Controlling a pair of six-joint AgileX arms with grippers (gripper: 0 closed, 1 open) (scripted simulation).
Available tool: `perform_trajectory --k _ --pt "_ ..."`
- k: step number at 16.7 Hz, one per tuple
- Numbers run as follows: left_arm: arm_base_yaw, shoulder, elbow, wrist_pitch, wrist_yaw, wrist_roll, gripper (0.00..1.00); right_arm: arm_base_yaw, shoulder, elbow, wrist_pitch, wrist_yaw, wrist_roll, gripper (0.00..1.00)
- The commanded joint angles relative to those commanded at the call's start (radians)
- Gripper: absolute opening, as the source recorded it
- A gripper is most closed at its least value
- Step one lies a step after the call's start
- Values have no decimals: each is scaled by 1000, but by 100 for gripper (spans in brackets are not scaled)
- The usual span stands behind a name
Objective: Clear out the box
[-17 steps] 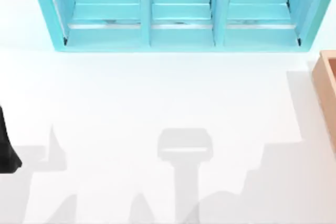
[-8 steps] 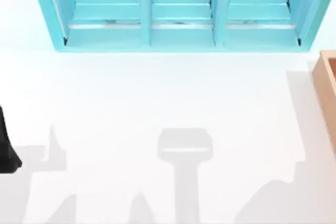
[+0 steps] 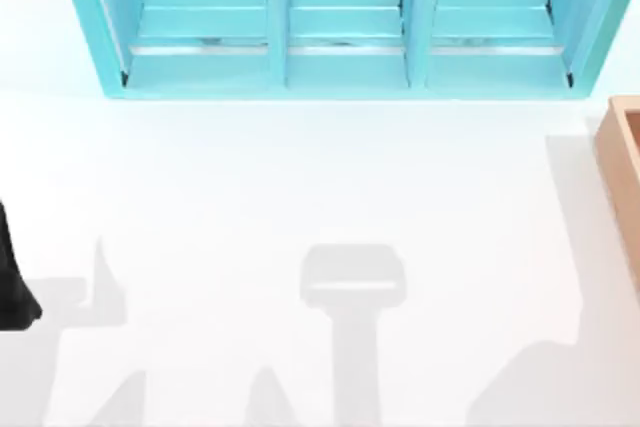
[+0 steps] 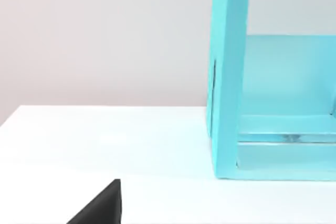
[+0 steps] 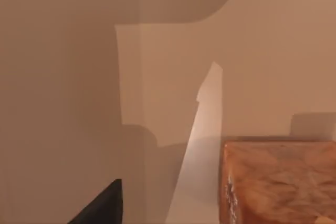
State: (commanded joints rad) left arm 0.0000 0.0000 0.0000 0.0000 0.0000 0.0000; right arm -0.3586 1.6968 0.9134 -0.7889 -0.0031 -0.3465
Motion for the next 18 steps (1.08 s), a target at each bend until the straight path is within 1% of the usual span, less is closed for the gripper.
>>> perform_trajectory --k 12,13,18 --pt "0 0 0 0 0 0 100 0 0 0 0 0 0 2" --pt "0 0 0 0 0 0 100 0 0 0 0 0 0 0" --pt "0 0 0 0 0 0 100 0 0 0 0 0 0 0"
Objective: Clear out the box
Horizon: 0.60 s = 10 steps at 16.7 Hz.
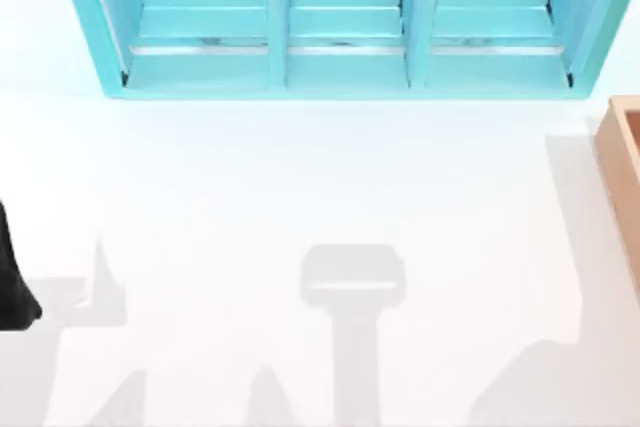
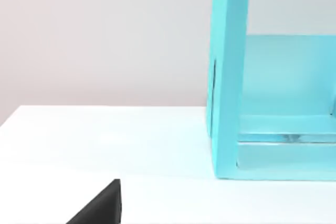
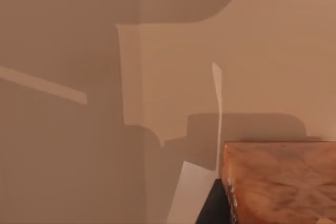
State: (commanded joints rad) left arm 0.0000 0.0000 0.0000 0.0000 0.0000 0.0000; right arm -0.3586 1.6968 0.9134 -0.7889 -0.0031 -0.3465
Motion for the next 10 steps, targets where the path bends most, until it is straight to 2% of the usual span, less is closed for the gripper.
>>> perform_trajectory --k 6,10 --pt "0 0 0 0 0 0 100 1 -27 31 -9 -3 -13 0" --pt "0 0 0 0 0 0 100 -1 -107 198 -125 -41 -63 0"
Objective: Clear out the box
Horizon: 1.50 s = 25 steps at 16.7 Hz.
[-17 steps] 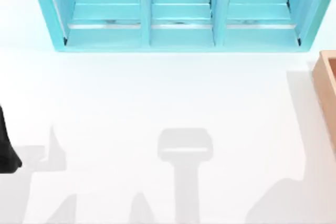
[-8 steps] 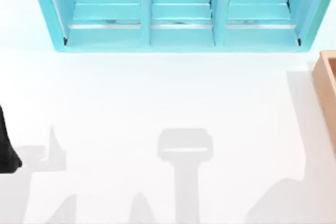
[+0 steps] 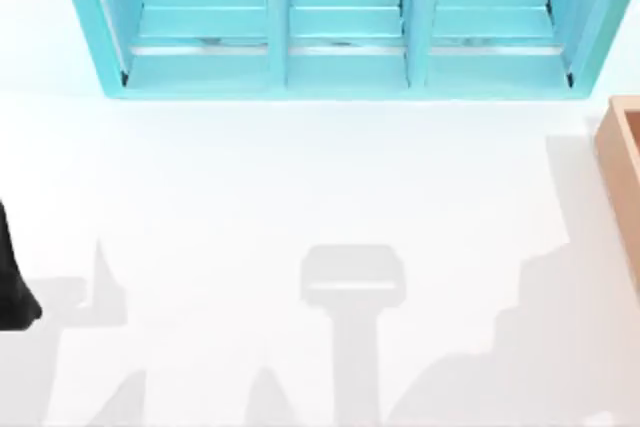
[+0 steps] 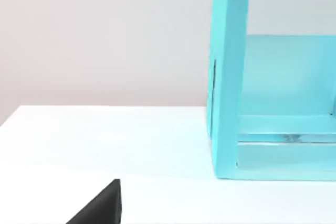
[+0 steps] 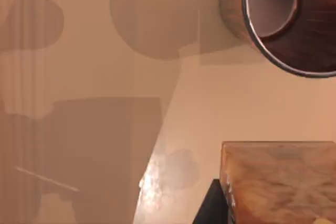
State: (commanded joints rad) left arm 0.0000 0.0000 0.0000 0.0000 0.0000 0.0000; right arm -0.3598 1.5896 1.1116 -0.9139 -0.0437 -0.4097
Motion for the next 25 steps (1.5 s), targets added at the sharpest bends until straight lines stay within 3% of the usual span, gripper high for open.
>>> perform_trajectory --k 7,16,20,25 --pt "0 0 0 0 0 0 100 -8 -41 215 -366 37 32 0" --pt "0 0 0 0 0 0 100 30 -17 205 -385 40 85 0" --pt "0 0 0 0 0 0 100 218 73 232 -292 48 246 0" --pt "0 0 0 0 0 0 100 626 202 266 -151 55 580 0"
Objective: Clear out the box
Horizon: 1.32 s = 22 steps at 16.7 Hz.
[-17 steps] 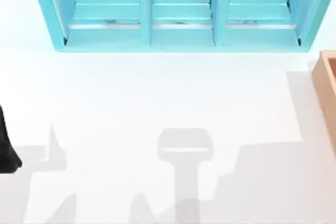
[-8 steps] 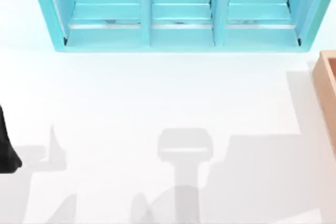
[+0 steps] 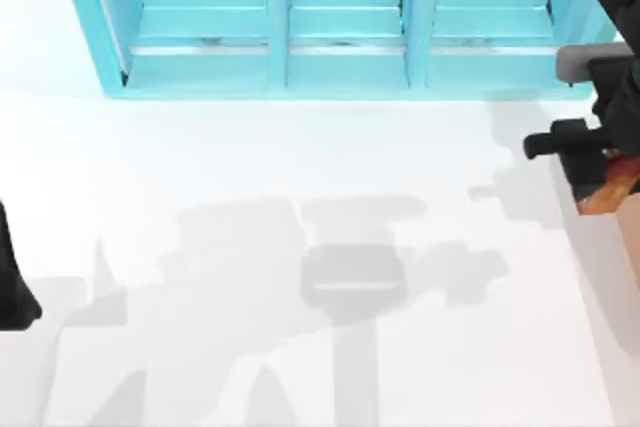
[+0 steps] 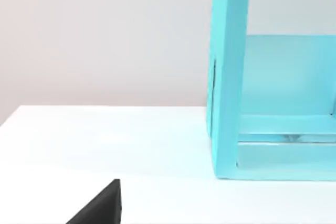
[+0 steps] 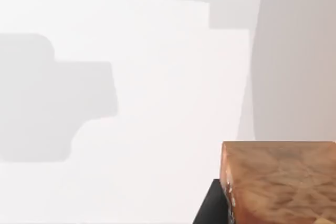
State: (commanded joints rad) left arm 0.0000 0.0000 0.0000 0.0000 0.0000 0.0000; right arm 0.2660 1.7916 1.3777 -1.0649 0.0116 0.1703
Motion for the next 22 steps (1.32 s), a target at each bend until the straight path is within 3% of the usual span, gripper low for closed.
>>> perform_trajectory --k 4,9,16,22 --pt "0 0 0 0 0 0 100 234 68 -6 55 -9 251 0" --pt "0 0 0 0 0 0 100 362 96 -31 57 -12 461 0" --pt "0 0 0 0 0 0 100 374 100 -40 57 -12 491 0" --pt "0 0 0 0 0 0 100 379 155 -120 187 -10 493 0"
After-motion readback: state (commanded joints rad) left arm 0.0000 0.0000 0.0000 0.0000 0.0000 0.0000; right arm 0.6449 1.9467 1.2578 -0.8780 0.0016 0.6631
